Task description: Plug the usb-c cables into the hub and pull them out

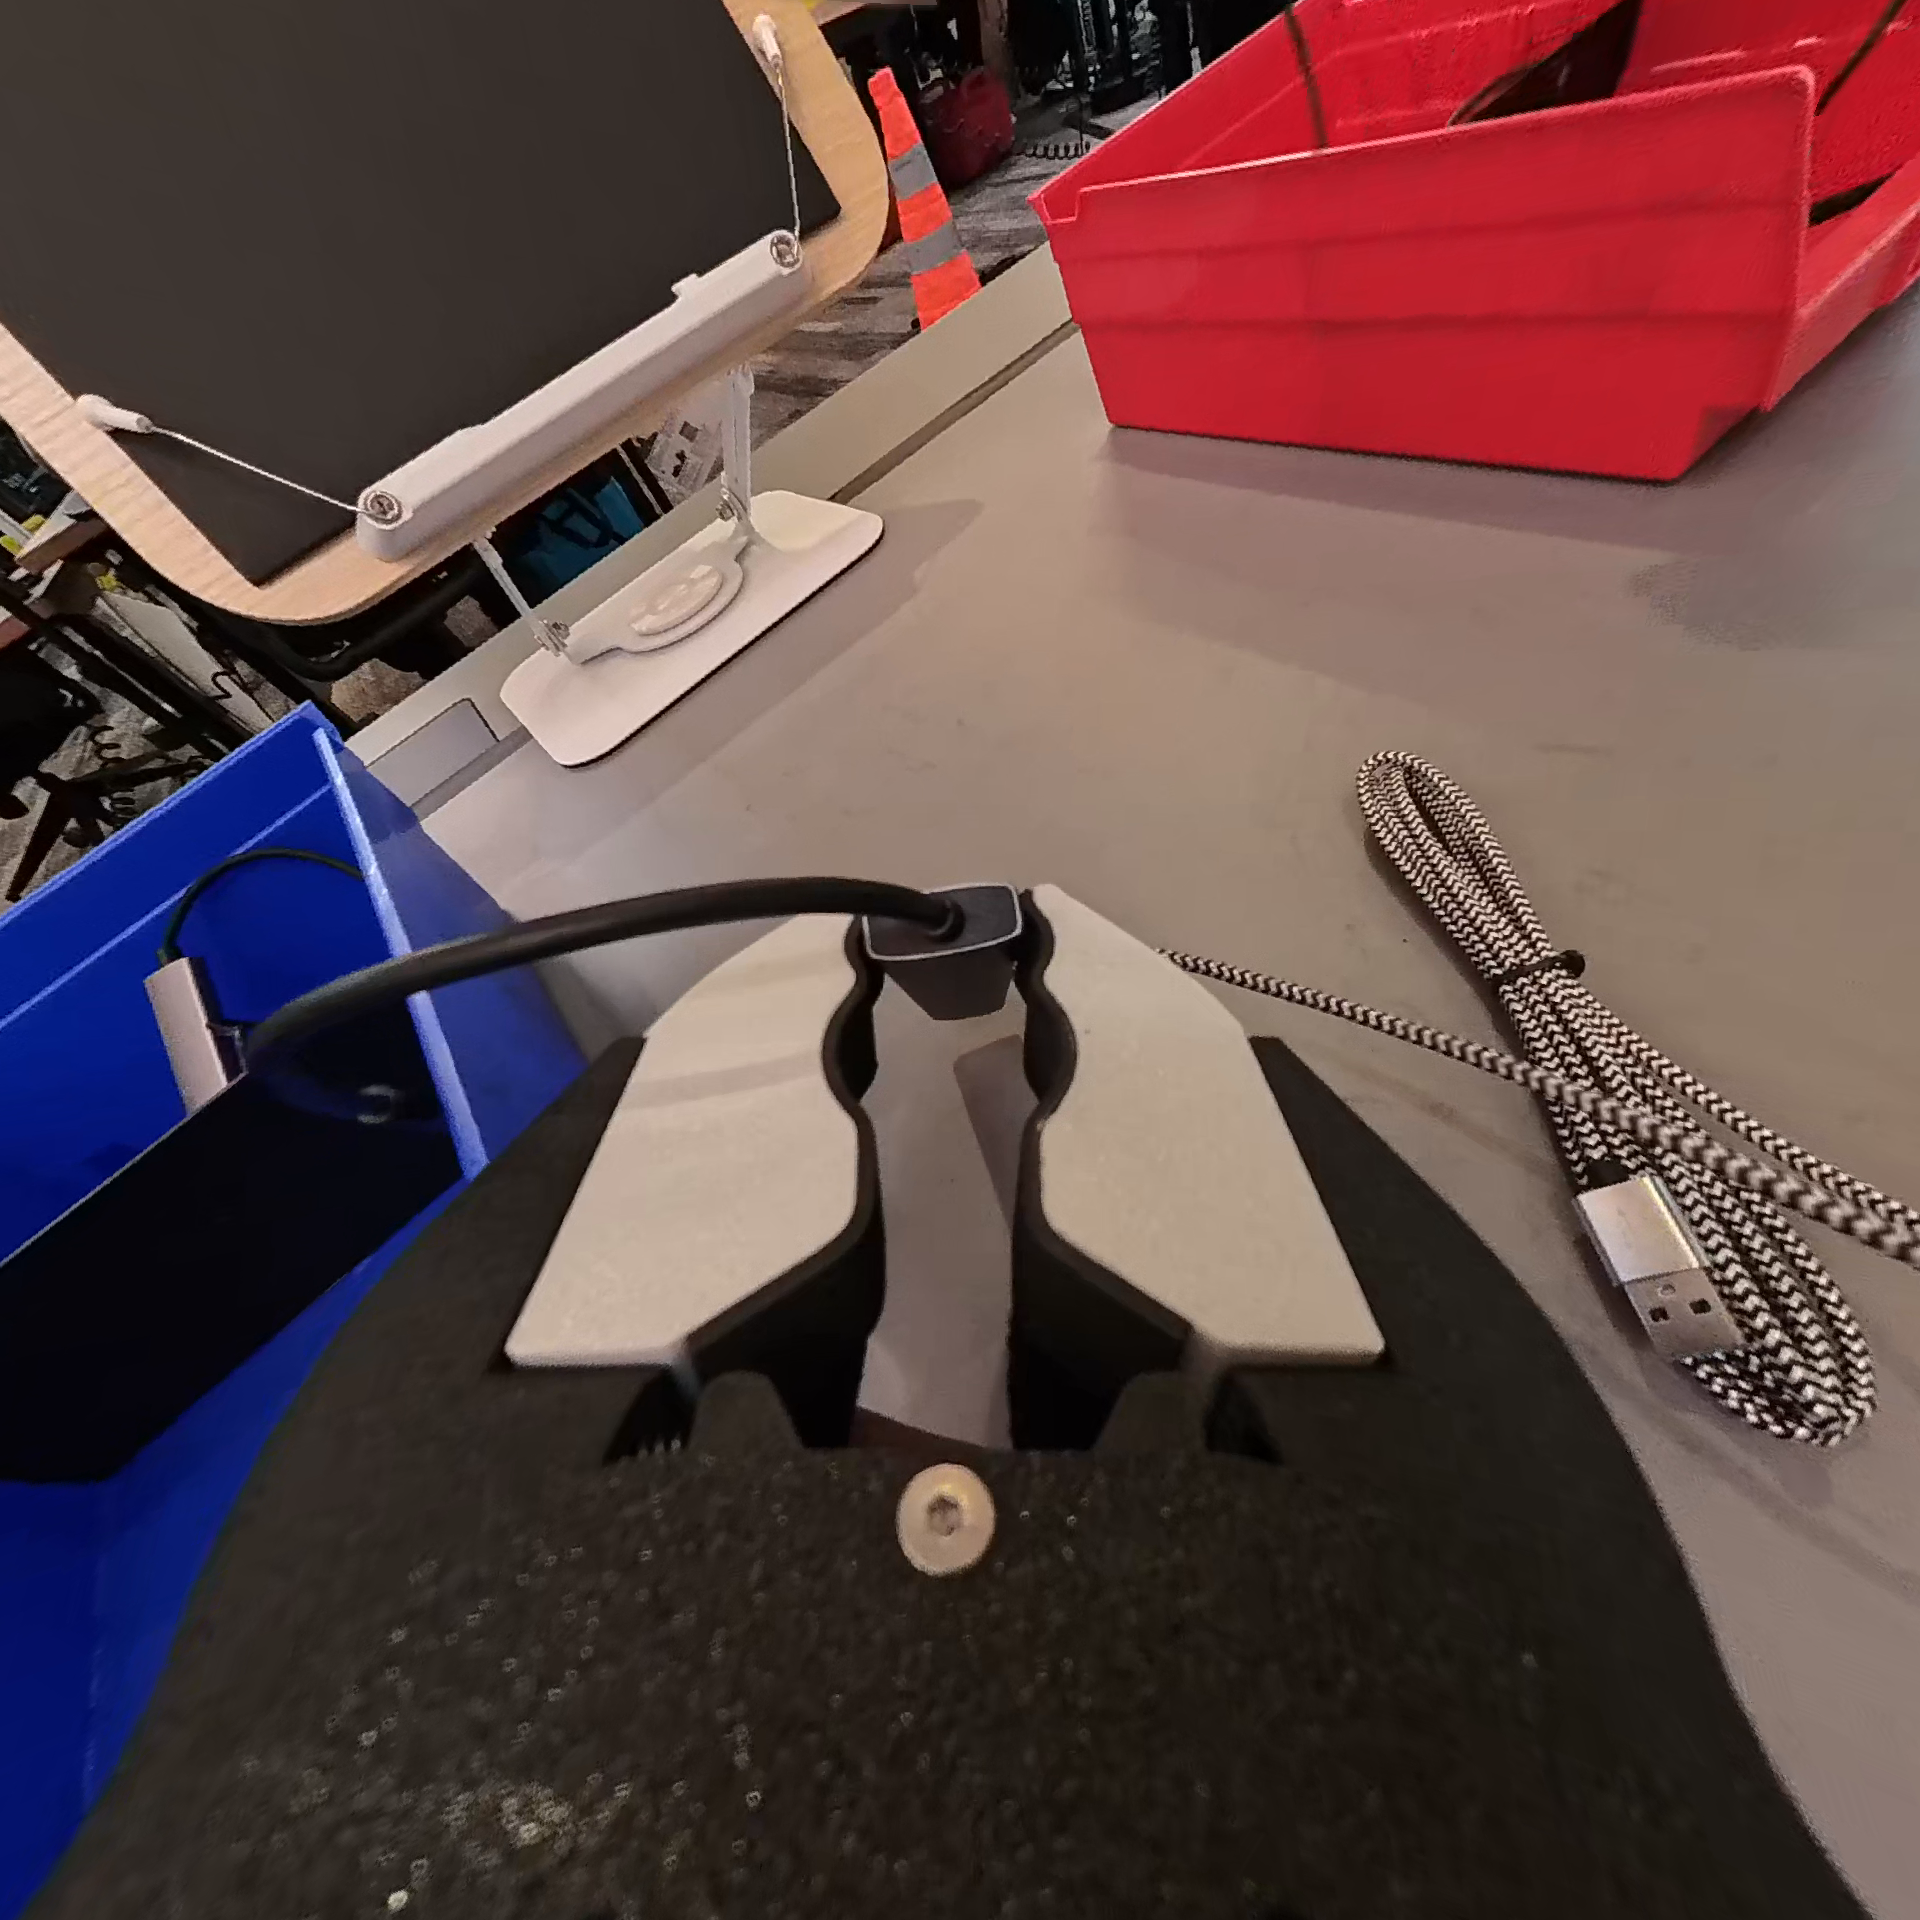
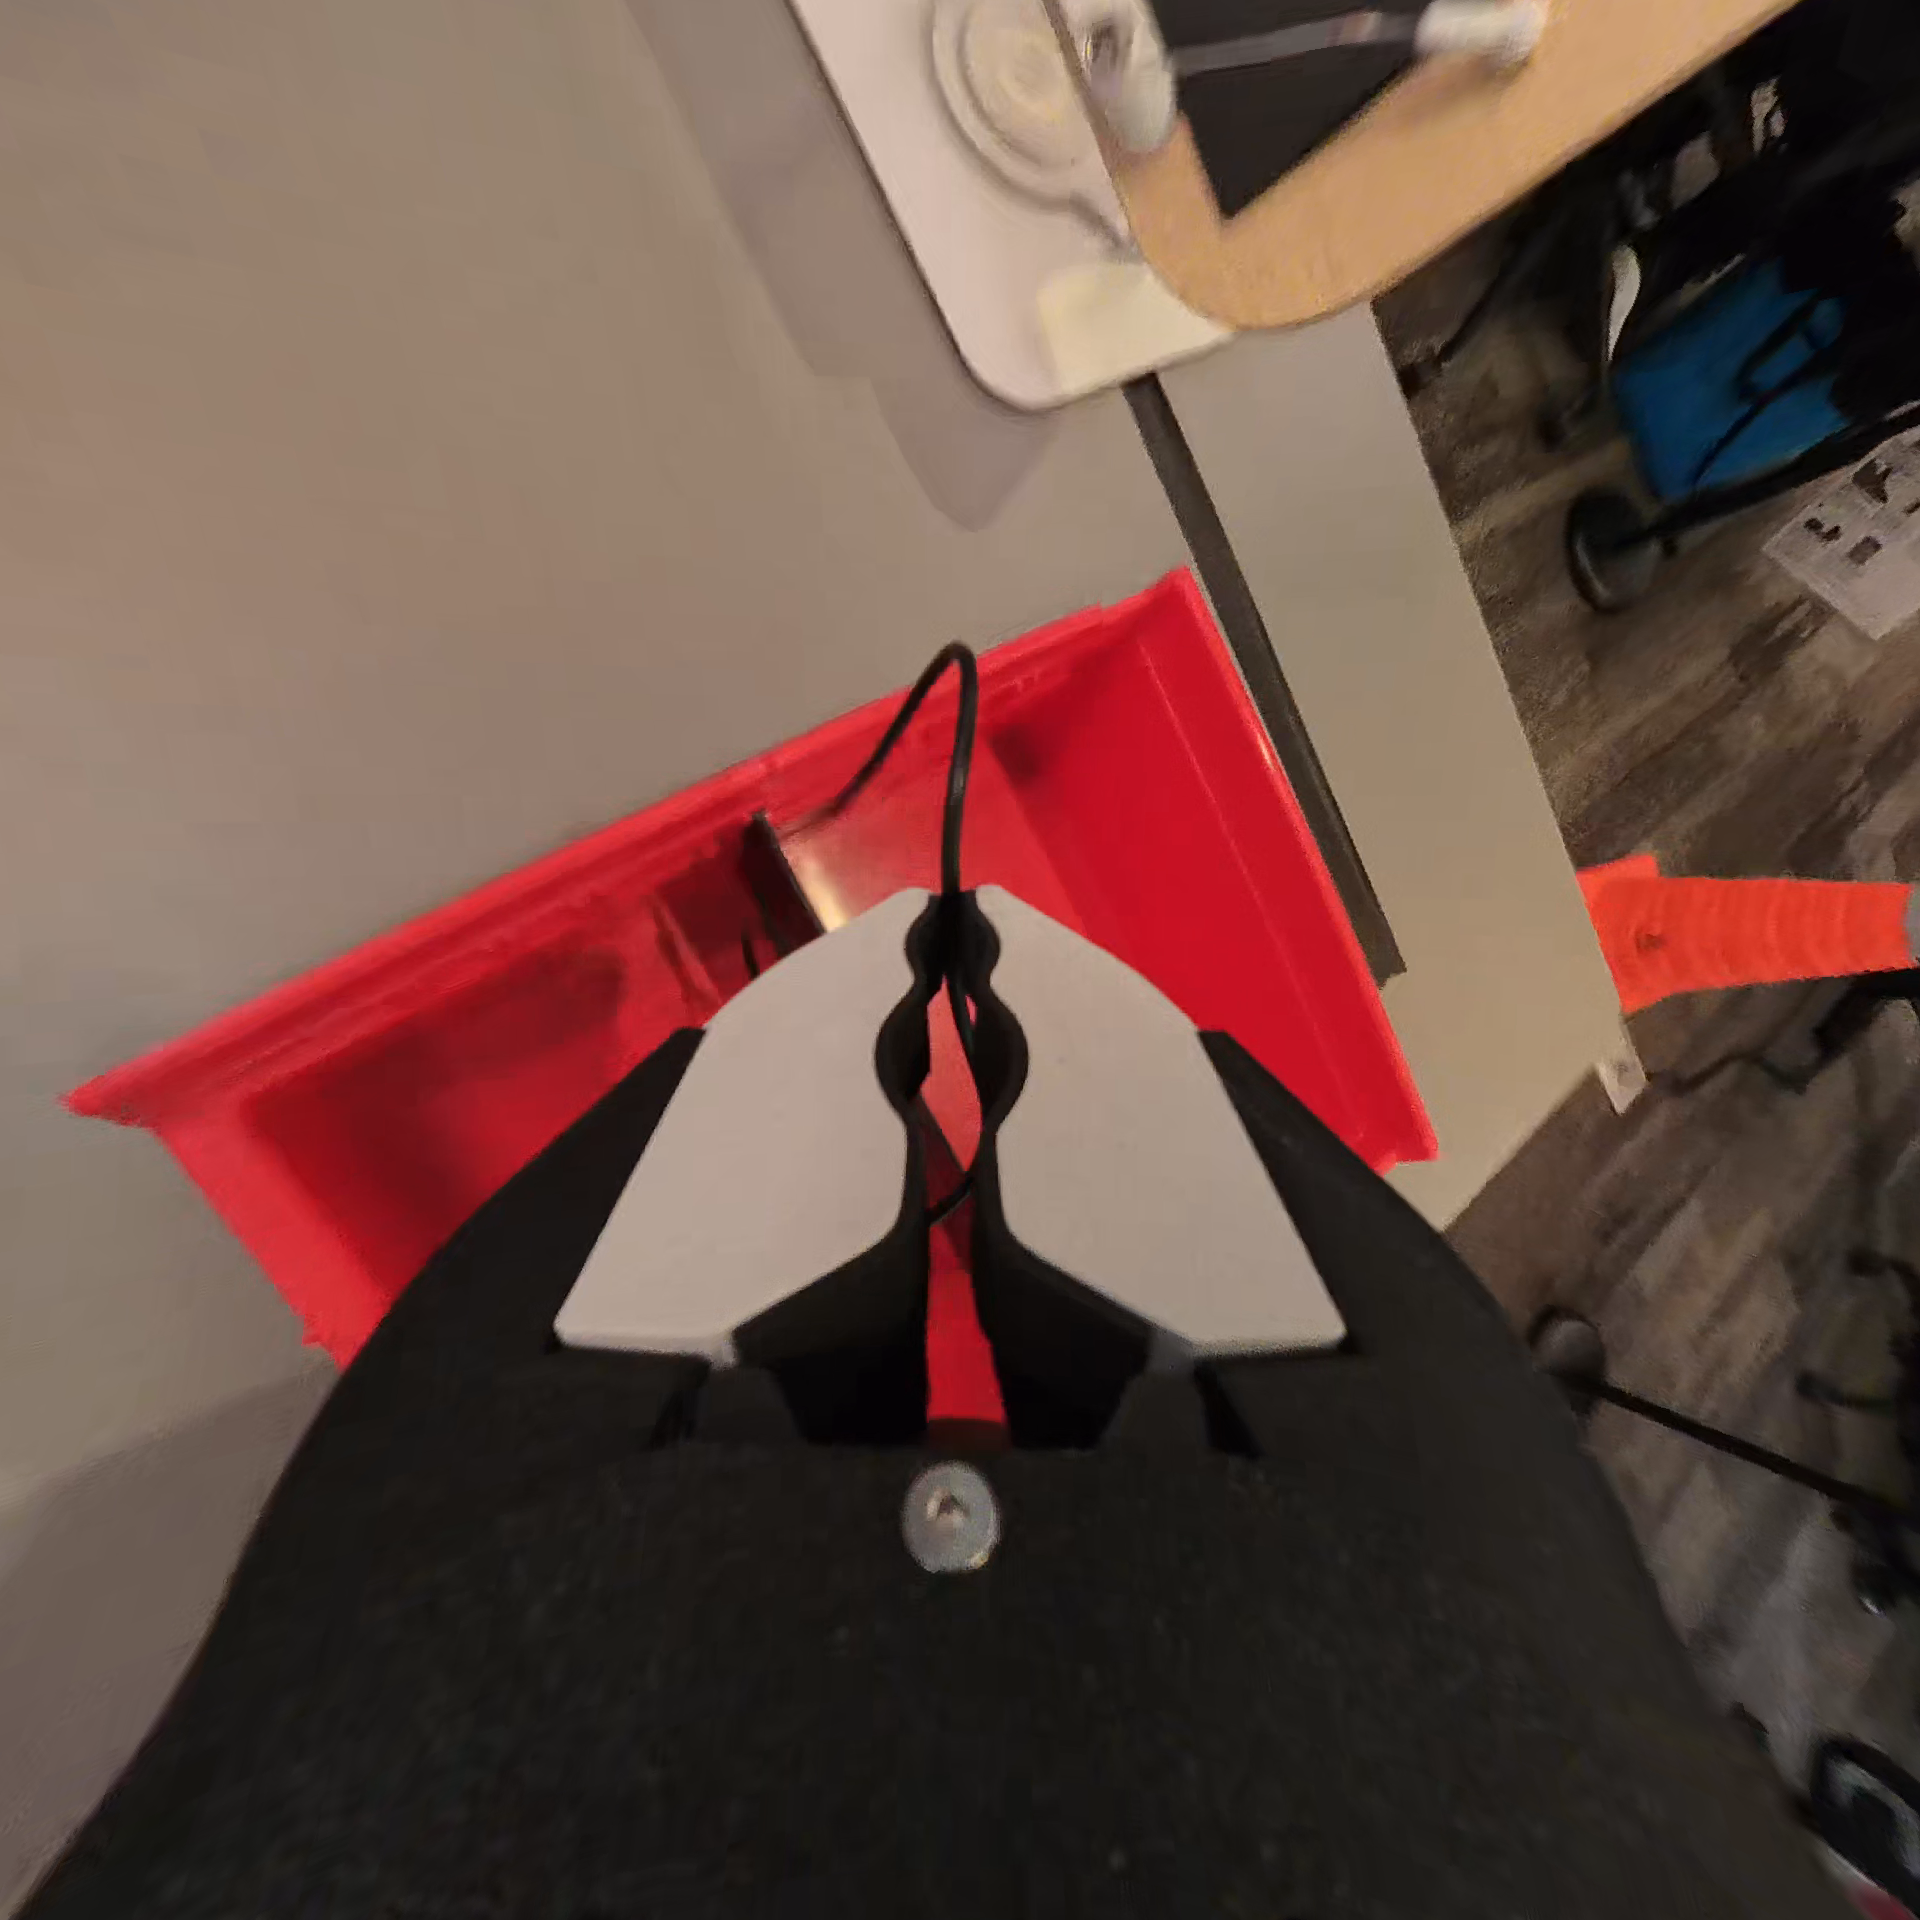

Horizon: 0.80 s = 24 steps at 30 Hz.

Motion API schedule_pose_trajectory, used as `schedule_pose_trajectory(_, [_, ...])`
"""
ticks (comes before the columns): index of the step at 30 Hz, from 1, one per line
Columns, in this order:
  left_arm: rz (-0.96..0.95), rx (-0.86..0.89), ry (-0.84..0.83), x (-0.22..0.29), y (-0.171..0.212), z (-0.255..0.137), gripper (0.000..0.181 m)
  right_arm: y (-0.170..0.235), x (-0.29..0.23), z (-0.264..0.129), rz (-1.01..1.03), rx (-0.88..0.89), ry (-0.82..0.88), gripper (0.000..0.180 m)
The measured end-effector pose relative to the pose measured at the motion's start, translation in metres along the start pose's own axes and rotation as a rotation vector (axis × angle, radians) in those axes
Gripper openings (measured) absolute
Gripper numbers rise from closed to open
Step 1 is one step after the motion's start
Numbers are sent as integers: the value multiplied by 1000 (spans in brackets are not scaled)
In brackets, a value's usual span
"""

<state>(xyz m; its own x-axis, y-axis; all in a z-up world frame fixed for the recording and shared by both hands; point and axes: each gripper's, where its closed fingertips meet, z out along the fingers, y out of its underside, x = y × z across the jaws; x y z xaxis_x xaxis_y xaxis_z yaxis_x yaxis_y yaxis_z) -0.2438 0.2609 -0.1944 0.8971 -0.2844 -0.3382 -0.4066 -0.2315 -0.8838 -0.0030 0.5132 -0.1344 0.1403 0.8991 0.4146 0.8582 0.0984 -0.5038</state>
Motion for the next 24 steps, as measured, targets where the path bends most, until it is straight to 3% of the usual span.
schedule_pose_trajectory(3, [4, -3, -1, -1, 2, -1, 23, 15, -5, 19, -27, -26, -11, 2])
schedule_pose_trajectory(6, [-2, -5, -6, -4, 4, -2, 23, 43, -39, 30, -14, -43, -168, 1])
schedule_pose_trajectory(10, [-10, -13, -6, -6, 8, -2, 23, 127, -76, 40, -54, -409, -327, 2])
schedule_pose_trajectory(12, [-14, -12, -2, -5, 8, -1, 23, 145, -89, 44, -40, -494, -394, 2])
schedule_pose_trajectory(14, [-12, -12, 3, -3, 6, 1, 23, 146, -90, 51, -26, -528, -407, 2])
schedule_pose_trajectory(19, [5, -7, 14, 4, 2, 4, 23, 112, -87, 69, 68, -417, -420, 2])
schedule_pose_trajectory(23, [14, -6, 16, 6, 1, 2, 23, 100, -82, 43, 244, -452, -451, 42])
schedule_pose_trajectory(24, [13, -3, 17, 5, 1, 1, 23, 94, -77, 30, 261, -426, -422, 42])
